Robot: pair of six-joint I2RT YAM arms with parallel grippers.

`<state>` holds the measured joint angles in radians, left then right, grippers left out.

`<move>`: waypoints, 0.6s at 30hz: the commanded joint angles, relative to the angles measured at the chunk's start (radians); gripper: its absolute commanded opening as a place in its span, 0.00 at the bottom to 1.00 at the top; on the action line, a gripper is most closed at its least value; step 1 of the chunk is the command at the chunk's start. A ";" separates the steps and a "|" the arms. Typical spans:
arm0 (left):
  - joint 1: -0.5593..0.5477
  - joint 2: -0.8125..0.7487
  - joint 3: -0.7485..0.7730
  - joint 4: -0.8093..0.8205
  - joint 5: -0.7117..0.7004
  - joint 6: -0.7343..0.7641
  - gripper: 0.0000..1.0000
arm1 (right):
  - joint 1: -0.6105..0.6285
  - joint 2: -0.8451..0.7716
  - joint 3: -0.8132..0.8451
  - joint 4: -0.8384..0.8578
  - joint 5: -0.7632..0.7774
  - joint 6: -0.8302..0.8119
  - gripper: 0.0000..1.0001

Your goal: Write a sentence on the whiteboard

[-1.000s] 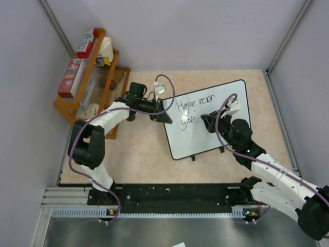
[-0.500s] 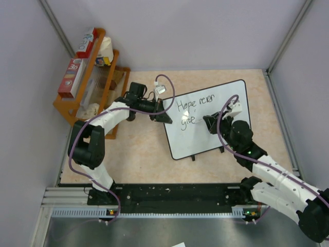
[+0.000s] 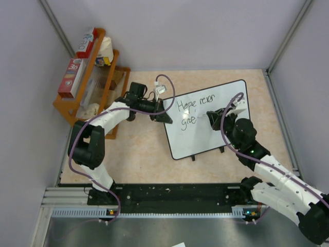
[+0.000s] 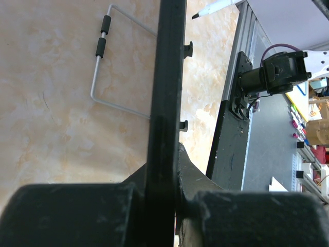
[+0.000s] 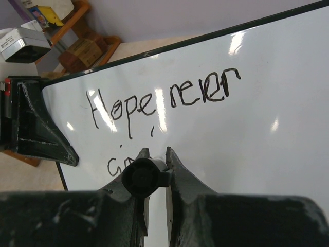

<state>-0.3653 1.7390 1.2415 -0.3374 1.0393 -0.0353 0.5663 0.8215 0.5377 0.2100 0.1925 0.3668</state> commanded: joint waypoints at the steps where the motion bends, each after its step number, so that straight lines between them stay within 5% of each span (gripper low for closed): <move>1: -0.037 0.048 -0.051 -0.081 -0.351 0.196 0.00 | -0.016 -0.012 0.059 0.020 0.028 -0.019 0.00; 18: -0.038 0.047 -0.056 -0.081 -0.354 0.198 0.00 | -0.034 0.044 0.051 0.051 -0.010 0.003 0.00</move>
<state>-0.3664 1.7390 1.2415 -0.3363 1.0386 -0.0360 0.5449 0.8547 0.5465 0.2249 0.1974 0.3668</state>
